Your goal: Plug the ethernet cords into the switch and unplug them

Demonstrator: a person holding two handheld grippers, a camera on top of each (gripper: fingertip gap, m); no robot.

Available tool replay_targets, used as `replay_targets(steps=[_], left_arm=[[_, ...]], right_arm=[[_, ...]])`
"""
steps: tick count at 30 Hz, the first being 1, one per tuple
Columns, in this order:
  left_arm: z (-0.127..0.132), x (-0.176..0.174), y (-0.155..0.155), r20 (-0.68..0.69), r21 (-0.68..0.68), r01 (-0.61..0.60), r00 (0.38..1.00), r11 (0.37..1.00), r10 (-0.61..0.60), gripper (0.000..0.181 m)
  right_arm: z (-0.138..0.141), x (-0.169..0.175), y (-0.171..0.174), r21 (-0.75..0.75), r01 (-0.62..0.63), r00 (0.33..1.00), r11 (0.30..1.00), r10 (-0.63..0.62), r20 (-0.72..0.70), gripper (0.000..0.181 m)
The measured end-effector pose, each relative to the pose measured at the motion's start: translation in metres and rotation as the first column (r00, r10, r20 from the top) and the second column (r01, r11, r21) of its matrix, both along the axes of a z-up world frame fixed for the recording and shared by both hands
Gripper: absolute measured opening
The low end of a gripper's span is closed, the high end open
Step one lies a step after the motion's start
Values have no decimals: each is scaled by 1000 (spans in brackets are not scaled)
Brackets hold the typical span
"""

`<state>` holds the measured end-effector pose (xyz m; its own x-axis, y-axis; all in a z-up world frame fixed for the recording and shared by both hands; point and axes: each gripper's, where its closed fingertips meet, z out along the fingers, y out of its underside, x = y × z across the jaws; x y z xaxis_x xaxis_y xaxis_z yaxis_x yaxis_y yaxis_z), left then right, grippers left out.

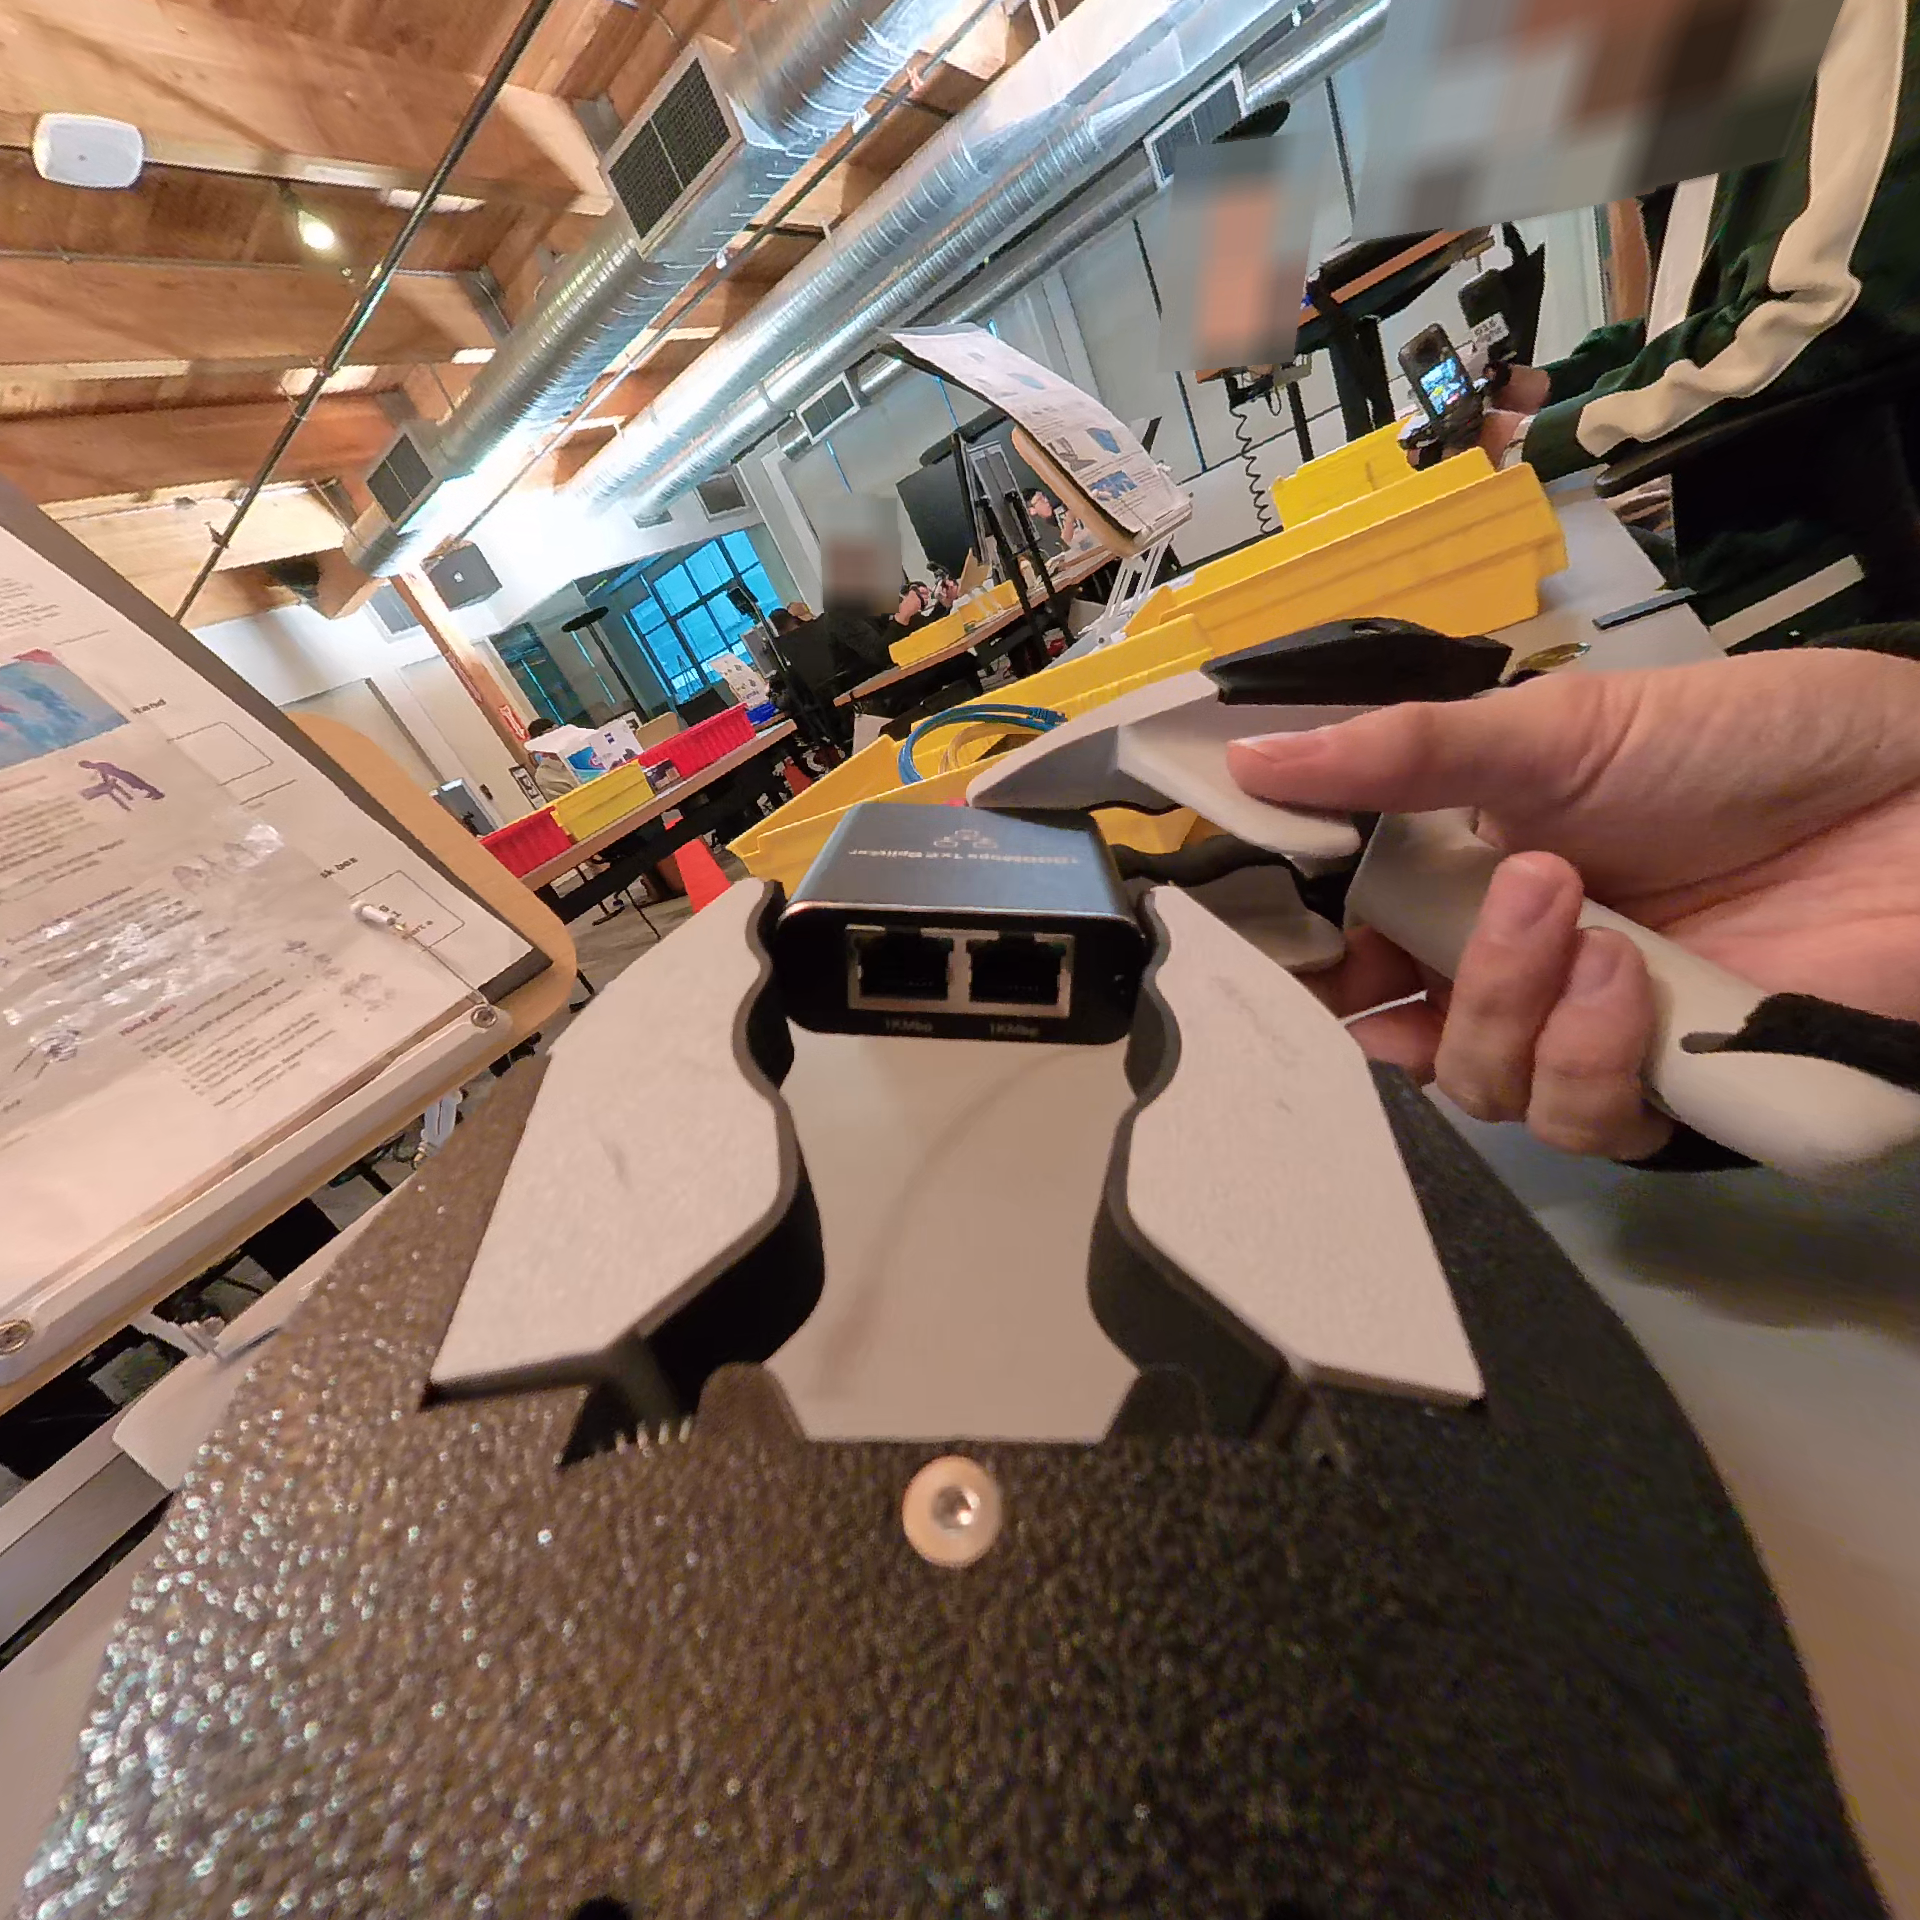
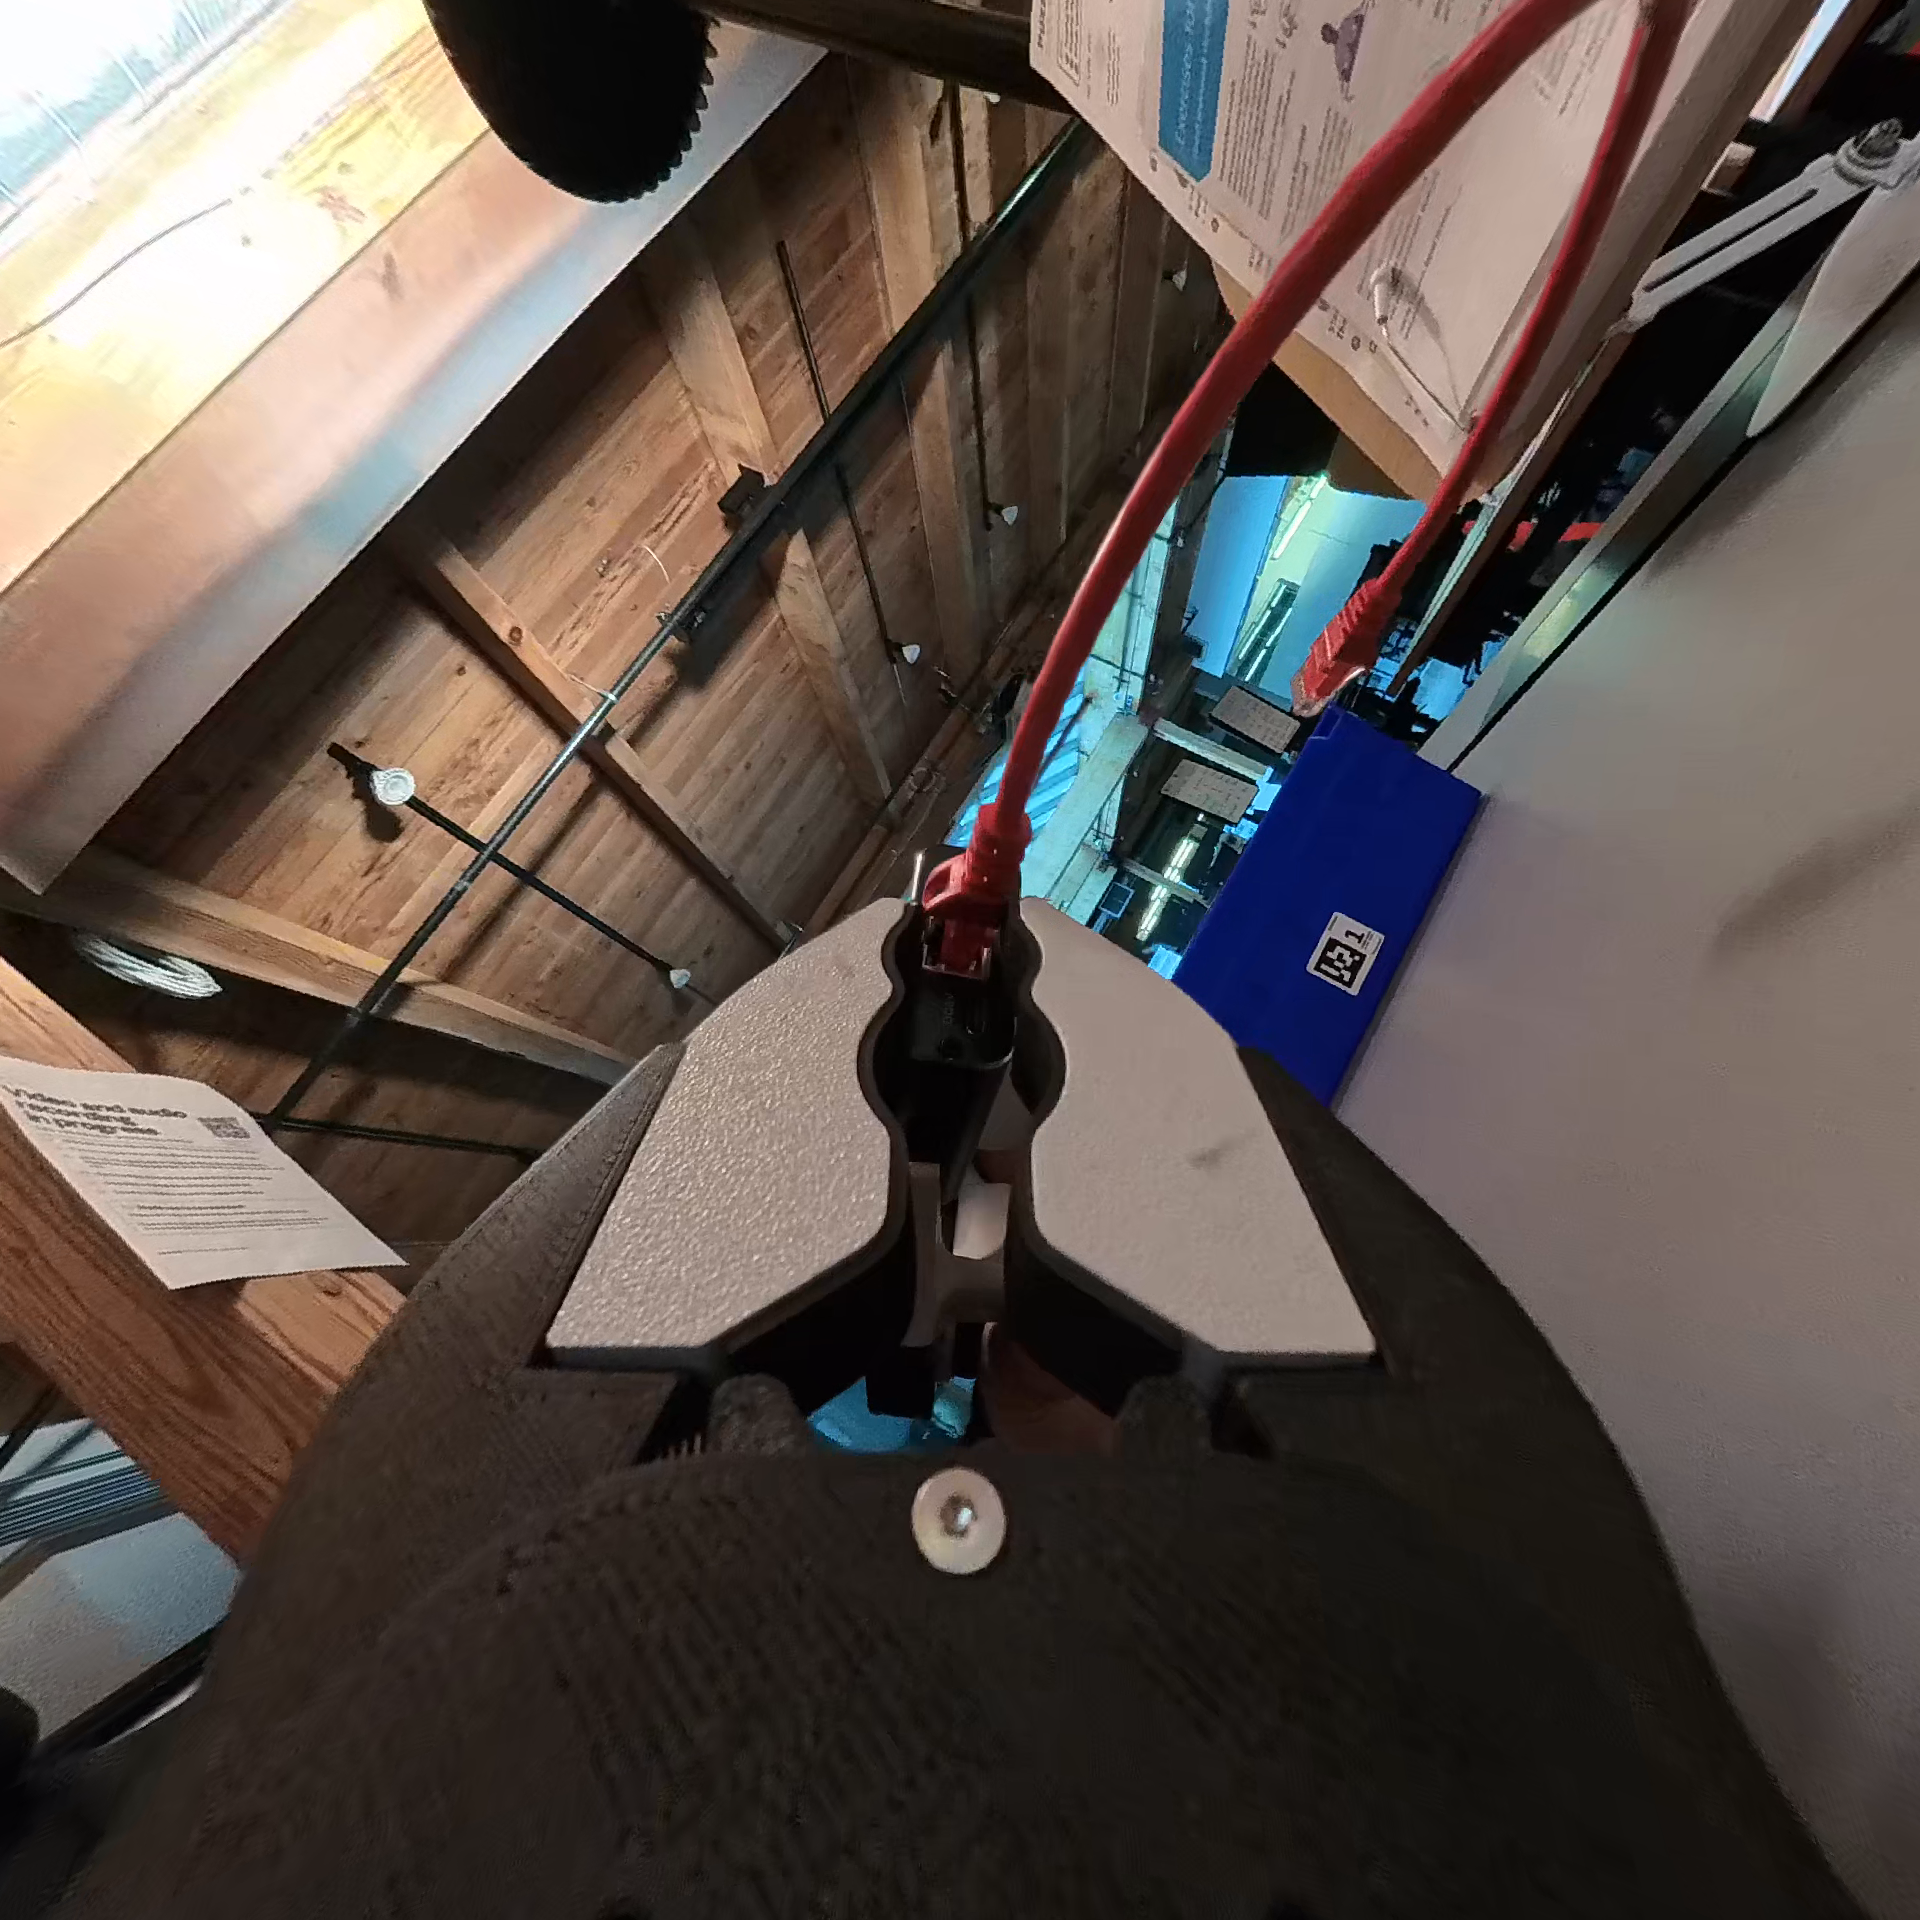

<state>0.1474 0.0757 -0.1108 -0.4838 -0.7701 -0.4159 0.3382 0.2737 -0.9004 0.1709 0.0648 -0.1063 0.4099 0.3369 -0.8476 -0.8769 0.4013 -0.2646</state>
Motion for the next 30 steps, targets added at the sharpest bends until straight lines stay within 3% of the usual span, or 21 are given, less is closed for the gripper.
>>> replay_targets(steps=[7, 11, 17, 23, 26, 30], left_arm=[[-5, 2, 2, -5, 8, -15, 1000, 1000, 15, 63], [-5, 6, 8, -11, -13, -38, 999, 999, 38, 63], [-2, 6, 15, 31, 2, -74, 997, 997, 74, 63], [-1, 10, 25, 48, 0, -134, 990, 991, 134, 63], [7, 5, 29, 102, 2, -157, 983, 988, 155, 63], [7, 7, 35, 81, -42, -156, 984, 987, 159, 62]], right_arm=[[-7, 2, 4, 15, -37, 999, 999, 37, -21, 13], [-3, 3, 8, -63, -51, 996, 997, 56, 73, 13], [-1, 5, 17, 89, -5, 998, 996, 0, 60, 12], [-2, 12, 26, 29, 27, 994, 999, -30, 102, 13], [-3, 38, 12, 33, 109, 991, 994, -111, 79, 12], [10, 29, 13, -158, 173, 913, 972, -97, 397, 12]])
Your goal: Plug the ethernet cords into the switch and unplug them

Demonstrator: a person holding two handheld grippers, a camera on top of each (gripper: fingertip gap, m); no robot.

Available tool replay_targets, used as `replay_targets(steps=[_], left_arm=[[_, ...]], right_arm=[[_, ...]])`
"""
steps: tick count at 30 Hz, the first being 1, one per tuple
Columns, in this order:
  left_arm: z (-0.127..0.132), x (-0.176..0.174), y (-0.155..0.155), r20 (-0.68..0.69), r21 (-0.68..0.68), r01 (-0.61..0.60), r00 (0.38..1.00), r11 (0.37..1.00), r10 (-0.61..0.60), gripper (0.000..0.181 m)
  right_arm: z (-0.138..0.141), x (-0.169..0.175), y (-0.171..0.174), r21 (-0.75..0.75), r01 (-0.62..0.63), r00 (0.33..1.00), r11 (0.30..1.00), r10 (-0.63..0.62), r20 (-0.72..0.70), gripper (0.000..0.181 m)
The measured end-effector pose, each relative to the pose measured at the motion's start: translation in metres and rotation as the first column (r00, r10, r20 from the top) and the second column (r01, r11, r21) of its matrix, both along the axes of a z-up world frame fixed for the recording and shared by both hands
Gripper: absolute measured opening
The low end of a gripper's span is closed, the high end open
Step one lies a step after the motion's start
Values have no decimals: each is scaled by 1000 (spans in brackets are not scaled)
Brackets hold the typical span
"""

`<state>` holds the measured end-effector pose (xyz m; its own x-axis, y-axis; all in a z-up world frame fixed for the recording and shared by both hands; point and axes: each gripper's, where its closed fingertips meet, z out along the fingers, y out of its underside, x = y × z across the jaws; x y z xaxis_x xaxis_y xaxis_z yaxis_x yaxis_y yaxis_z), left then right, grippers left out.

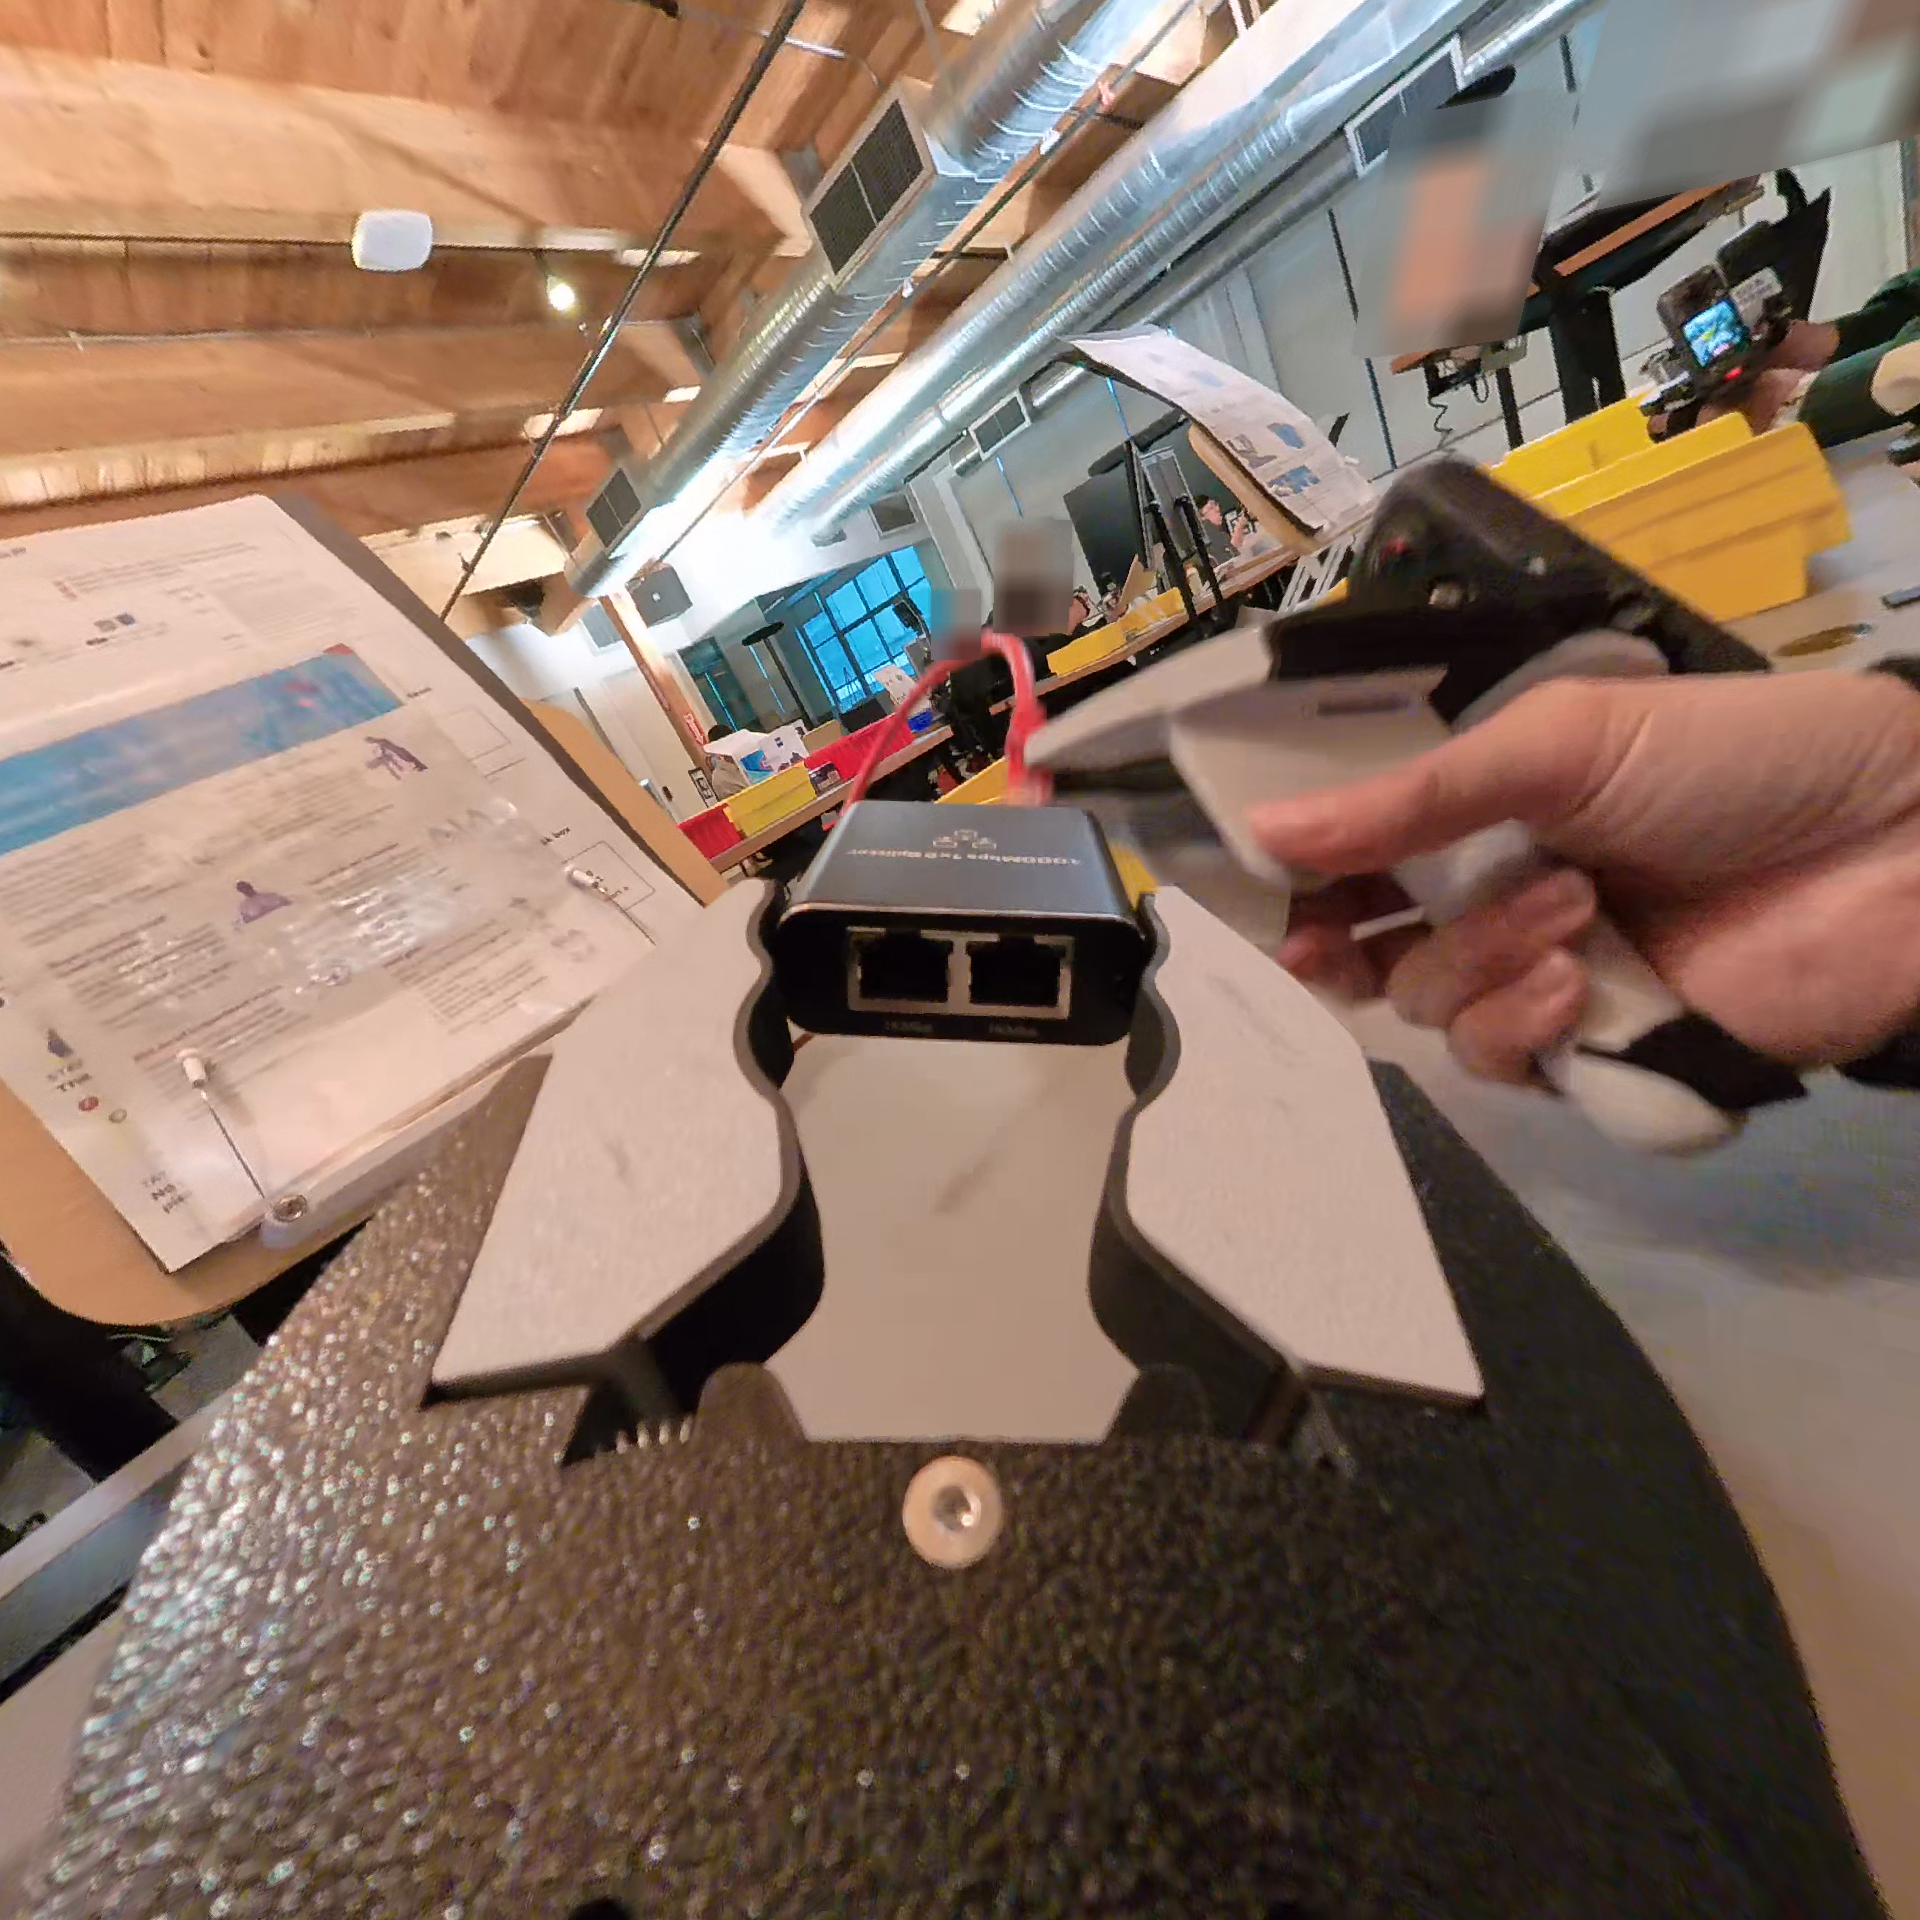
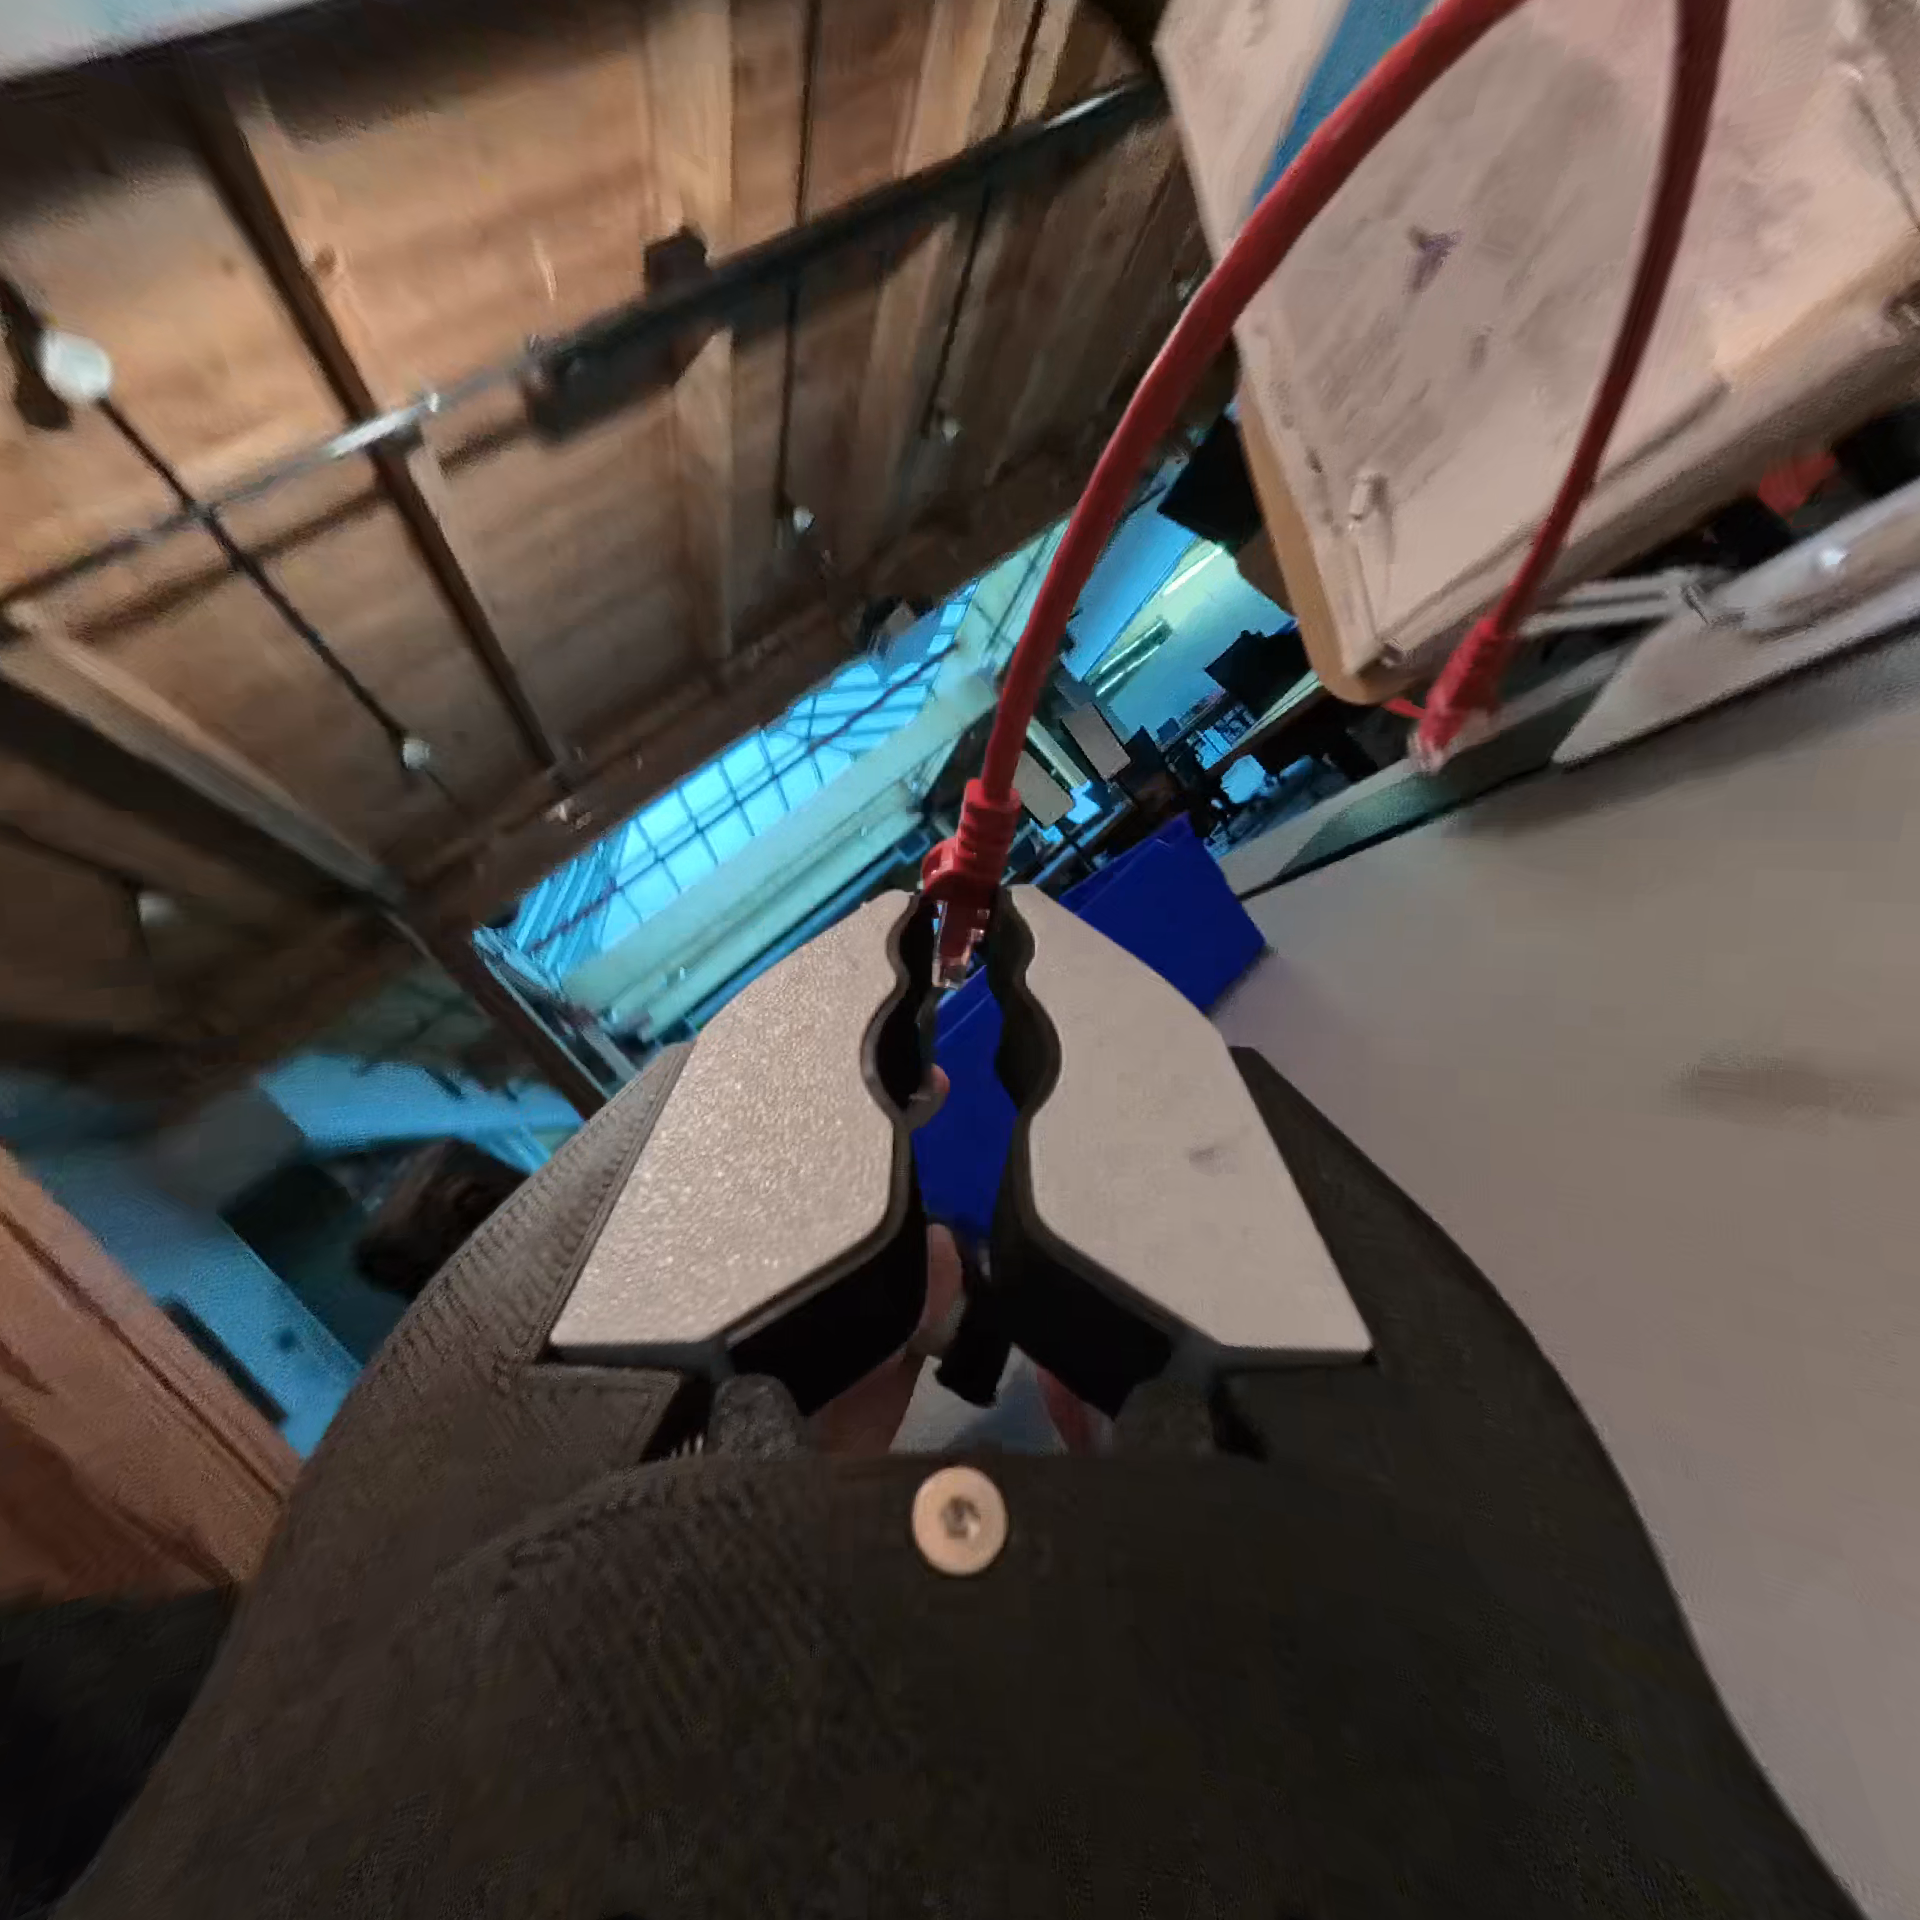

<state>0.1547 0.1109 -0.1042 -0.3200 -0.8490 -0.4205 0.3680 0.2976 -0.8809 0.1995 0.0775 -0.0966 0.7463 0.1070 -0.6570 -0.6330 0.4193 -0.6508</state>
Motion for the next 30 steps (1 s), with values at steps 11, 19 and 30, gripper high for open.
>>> replay_targets(steps=[11, 19, 30], left_arm=[[-5, -3, 2, -38, -47, 31, 999, 998, -32, 62], [-10, -5, -1, -57, -47, 39, 997, 998, -42, 62], [-13, -5, -3, -75, -55, 50, 996, 997, -54, 62]], right_arm=[[95, 56, -159, -439, 78, 900, 895, 126, 418, 12], [83, 115, -284, -649, -23, 937, 761, 242, 250, 12], [-1, 169, -286, -979, -104, 923, 176, 383, -29, 12]])
